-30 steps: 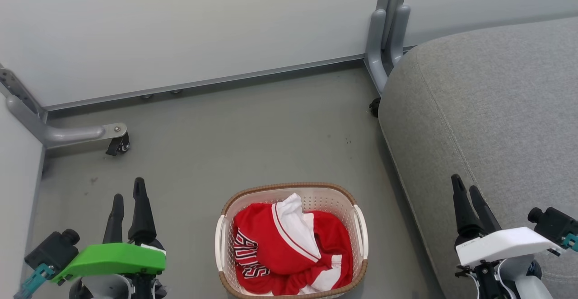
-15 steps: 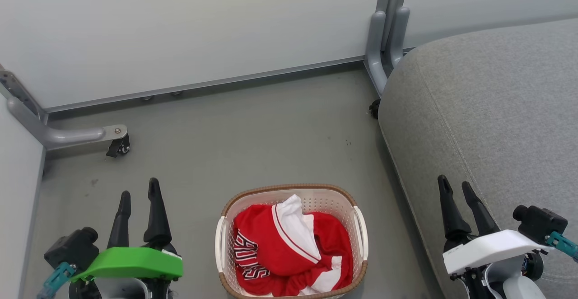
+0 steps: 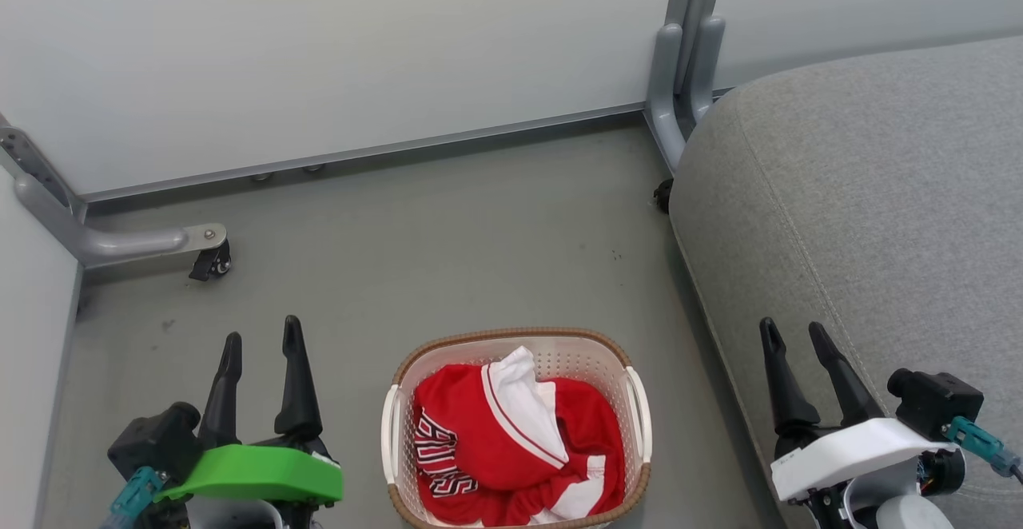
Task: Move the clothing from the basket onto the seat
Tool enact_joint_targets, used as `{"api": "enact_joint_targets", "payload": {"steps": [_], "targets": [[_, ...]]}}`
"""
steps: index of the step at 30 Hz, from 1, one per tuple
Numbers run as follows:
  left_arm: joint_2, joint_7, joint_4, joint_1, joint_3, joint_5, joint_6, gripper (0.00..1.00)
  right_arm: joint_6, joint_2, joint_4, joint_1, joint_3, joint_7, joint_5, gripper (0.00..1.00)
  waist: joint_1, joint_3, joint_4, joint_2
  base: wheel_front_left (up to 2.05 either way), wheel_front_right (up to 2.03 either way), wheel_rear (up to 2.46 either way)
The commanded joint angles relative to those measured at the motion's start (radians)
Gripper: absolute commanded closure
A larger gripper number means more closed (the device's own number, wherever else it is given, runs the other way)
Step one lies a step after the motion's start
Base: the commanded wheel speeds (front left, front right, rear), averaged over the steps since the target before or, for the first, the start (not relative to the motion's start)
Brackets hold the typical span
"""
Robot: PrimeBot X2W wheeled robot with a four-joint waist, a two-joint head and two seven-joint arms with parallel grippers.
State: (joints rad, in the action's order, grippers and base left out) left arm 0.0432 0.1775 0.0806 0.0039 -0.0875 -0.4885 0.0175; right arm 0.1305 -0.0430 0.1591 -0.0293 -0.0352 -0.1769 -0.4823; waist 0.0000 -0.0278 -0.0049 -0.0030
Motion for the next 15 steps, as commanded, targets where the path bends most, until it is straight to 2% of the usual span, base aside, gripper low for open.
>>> {"api": "enact_joint_targets", "payload": {"steps": [1,15], "targets": [[0.008,0.010,-0.012,0.004,-0.003,0.028,0.004,0.00,0.000,-0.006,-0.011,0.010,-0.003,-0.010,0.028,0.00,0.0000,0.000,0.000,0.0019,0.00,0.00,0.00],[0.009,0.040,-0.029,0.017,-0.030,0.142,0.009,0.00,0.000,-0.008,-0.013,0.015,-0.023,-0.040,0.144,0.00,0.0000,-0.001,0.000,0.0023,0.00,0.00,0.00]]}}
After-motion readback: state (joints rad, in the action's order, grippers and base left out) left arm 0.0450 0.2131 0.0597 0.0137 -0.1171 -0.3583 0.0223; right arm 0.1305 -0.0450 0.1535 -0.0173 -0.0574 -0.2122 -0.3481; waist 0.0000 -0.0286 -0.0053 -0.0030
